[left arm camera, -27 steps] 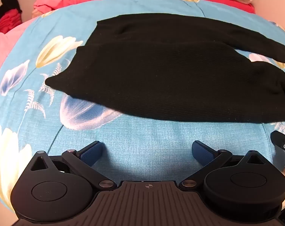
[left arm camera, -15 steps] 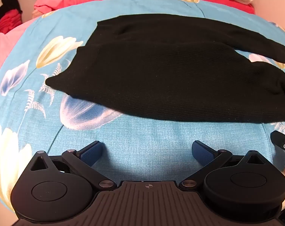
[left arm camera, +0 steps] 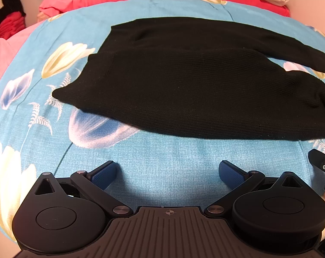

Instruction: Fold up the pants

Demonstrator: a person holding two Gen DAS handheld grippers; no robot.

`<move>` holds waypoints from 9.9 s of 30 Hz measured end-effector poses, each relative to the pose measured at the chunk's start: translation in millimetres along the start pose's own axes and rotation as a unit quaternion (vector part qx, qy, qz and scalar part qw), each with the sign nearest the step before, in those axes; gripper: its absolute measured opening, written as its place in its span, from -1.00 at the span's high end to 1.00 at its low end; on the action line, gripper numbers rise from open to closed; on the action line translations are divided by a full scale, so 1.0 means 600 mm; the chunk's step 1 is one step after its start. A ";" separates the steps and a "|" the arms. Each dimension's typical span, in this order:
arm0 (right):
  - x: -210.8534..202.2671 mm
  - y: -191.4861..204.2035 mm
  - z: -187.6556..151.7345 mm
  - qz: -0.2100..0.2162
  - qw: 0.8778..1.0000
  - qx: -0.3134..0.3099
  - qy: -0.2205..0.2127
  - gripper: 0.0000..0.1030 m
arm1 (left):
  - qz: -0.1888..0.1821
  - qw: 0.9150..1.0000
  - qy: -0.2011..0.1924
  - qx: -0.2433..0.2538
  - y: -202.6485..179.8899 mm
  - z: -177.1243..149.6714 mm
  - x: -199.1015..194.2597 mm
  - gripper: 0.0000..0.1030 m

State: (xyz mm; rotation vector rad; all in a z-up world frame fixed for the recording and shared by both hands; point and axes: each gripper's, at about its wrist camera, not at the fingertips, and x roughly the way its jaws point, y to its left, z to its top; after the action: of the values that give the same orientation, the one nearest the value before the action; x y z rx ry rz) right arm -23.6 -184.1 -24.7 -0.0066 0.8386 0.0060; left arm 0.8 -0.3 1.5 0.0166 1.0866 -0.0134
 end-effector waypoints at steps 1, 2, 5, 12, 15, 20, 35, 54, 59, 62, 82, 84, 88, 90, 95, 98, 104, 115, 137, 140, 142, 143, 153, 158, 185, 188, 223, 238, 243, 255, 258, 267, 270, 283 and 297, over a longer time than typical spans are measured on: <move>0.000 -0.001 0.000 0.000 1.000 0.000 0.000 -1.00 | 0.000 1.000 0.000 0.000 0.000 0.000 0.000 -1.00; 0.000 -0.001 0.000 0.000 1.000 0.000 0.000 -1.00 | 0.000 1.000 0.000 0.000 0.000 0.000 0.000 -1.00; 0.000 0.000 -0.001 -0.001 1.000 0.001 -0.001 -1.00 | 0.000 1.000 -0.001 0.000 0.000 0.000 0.000 -1.00; -0.001 0.001 -0.003 -0.003 1.000 0.002 -0.005 -1.00 | 0.000 1.000 0.002 0.000 0.001 0.009 -0.005 -1.00; -0.001 0.001 -0.003 -0.002 1.000 0.001 -0.005 -1.00 | 0.000 1.000 0.002 0.000 0.002 0.009 -0.004 -1.00; -0.001 0.002 -0.003 -0.003 1.000 0.002 -0.007 -1.00 | 0.000 1.000 0.001 0.000 0.002 0.011 -0.004 -1.00; -0.003 0.003 -0.005 -0.005 1.000 0.001 -0.011 -1.00 | 0.000 1.000 -0.002 0.001 0.000 0.006 -0.004 -1.00; -0.005 0.005 -0.012 -0.008 1.000 0.002 -0.019 -1.00 | 0.000 1.000 -0.004 0.001 0.000 0.006 -0.005 -1.00; -0.004 0.006 -0.013 -0.009 1.000 0.003 -0.022 -1.00 | 0.001 1.000 -0.005 0.001 0.000 0.006 -0.005 -1.00; -0.004 0.006 -0.014 -0.010 1.000 0.003 -0.024 -1.00 | 0.001 1.000 -0.005 0.001 0.000 0.006 -0.005 -1.00; -0.021 -0.005 -0.043 0.033 0.996 -0.030 -0.073 -1.00 | -0.036 0.999 -0.020 0.007 0.018 -0.005 -0.029 -1.00; -0.034 -0.028 -0.045 0.061 0.995 -0.018 -0.076 -1.00 | -0.052 0.998 -0.034 0.007 0.030 -0.003 -0.054 -1.00; -0.051 -0.083 -0.045 0.080 0.992 0.030 -0.091 -1.00 | -0.036 0.993 -0.110 0.004 0.047 0.027 -0.091 -1.00; -0.050 -0.099 -0.031 0.086 0.991 0.047 -0.092 -1.00 | -0.020 0.991 -0.132 -0.018 0.059 0.051 -0.087 -1.00; -0.037 -0.110 0.008 0.068 0.989 0.080 -0.105 -0.73 | -0.002 0.992 -0.114 -0.060 0.084 0.100 -0.017 -1.00; -0.044 -0.153 0.011 0.063 0.979 0.142 -0.129 -0.53 | -0.007 0.996 -0.066 -0.065 0.090 0.101 0.044 -1.00; -0.073 -0.320 0.012 -0.075 0.939 0.278 -0.189 -0.66 | 0.015 0.990 -0.134 -0.026 0.076 0.059 0.048 -1.00; 0.067 -0.517 0.069 -0.113 0.926 0.337 -0.130 0.85 | 0.021 0.987 -0.160 -0.027 0.076 0.044 0.053 -1.00; -0.096 -0.261 -0.032 0.020 0.980 0.053 -0.190 -0.48 | 0.018 0.984 -0.176 -0.027 0.077 0.037 0.053 -1.00; -0.072 -0.113 -0.044 0.067 0.978 -0.133 -0.145 -0.17 | 0.017 0.984 -0.177 -0.026 0.079 0.037 0.053 -1.00; -0.045 -0.042 -0.057 0.066 0.963 -0.229 -0.125 0.19 | 0.016 0.984 -0.177 -0.026 0.079 0.036 0.053 -1.00; -0.039 -0.017 -0.060 0.058 0.958 -0.255 -0.118 0.22 | 0.016 0.984 -0.178 -0.026 0.080 0.036 0.052 -1.00; -0.044 0.006 -0.064 0.068 0.945 -0.295 -0.125 0.87 | 0.012 0.983 -0.181 -0.028 0.082 0.034 0.050 -1.00; -0.062 -0.023 -0.091 0.120 0.952 -0.262 -0.104 0.72 | 0.017 0.983 -0.181 -0.027 0.078 0.035 0.051 -1.00; -0.048 -0.508 -0.057 -0.189 0.932 0.273 -0.143 0.73 | 0.021 0.985 -0.172 -0.025 0.075 0.043 0.053 -1.00; -0.085 -0.512 -0.071 -0.241 0.909 0.286 -0.186 0.80 | 0.021 0.984 -0.172 -0.026 0.076 0.044 0.054 -1.00; -0.036 -0.041 0.002 0.107 0.978 -0.148 -0.099 0.90 | -0.085 0.981 -0.160 0.070 -0.008 0.022 0.042 -1.00; -0.100 0.084 -0.062 0.152 0.900 -0.383 -0.142 0.12 | -0.102 0.979 -0.167 0.062 0.030 -0.003 0.010 -1.00; -0.068 0.117 -0.043 0.159 0.899 -0.382 -0.148 0.32 | -0.103 0.980 -0.169 0.017 0.077 -0.015 -0.009 -1.00; -0.128 0.160 -0.086 0.177 0.886 -0.400 -0.152 0.51 | -0.083 0.974 -0.205 -0.050 0.146 -0.014 -0.038 -1.00; -0.128 0.168 -0.068 0.189 0.882 -0.398 -0.166 0.40 | -0.075 0.973 -0.209 -0.064 0.167 -0.019 -0.046 -1.00; -0.054 0.262 -0.028 0.213 0.895 -0.367 -0.135 0.82 | -0.052 0.973 -0.203 -0.096 0.219 -0.039 -0.055 -1.00; -0.080 0.274 -0.049 0.249 0.866 -0.412 -0.138 0.85 | -0.046 0.972 -0.205 -0.103 0.232 -0.042 -0.057 -1.00; -0.045 0.270 0.152 0.336 0.878 -0.333 -0.078 0.13 | -0.038 0.973 -0.201 -0.109 0.239 -0.044 -0.064 -1.00; 0.099 0.438 0.173 0.337 0.856 -0.391 -0.023 0.56 | -0.051 0.979 -0.187 -0.069 0.190 -0.067 -0.061 -1.00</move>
State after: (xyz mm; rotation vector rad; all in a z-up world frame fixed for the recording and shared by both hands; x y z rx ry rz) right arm 91.2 79.5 -0.3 -0.4789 0.7051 1.0106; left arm -49.6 114.4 16.0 -0.1623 0.7096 -0.0324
